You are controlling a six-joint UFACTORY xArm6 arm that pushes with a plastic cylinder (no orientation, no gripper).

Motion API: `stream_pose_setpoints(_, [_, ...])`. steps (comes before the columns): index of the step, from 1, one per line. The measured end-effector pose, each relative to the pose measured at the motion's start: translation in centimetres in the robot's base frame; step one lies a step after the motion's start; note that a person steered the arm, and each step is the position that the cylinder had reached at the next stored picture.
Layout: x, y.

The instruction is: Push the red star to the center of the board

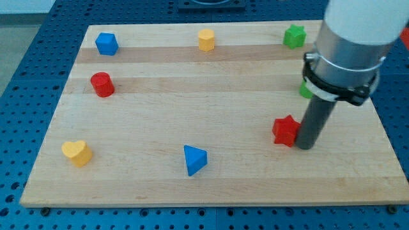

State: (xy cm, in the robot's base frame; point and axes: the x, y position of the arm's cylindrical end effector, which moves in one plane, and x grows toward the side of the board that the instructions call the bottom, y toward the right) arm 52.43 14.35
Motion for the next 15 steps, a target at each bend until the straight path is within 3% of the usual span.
stream_pose_setpoints(5, [-6.7, -12.8])
stream_pose_setpoints(7, [-3.6, -20.8])
stream_pose_setpoints(8, [0.1, -23.1])
stream_pose_setpoints(10, [5.9, -21.4])
stream_pose_setpoints(11, [5.7, -21.2])
stream_pose_setpoints(13, [1.1, -20.0])
stream_pose_setpoints(15, [3.1, -16.1])
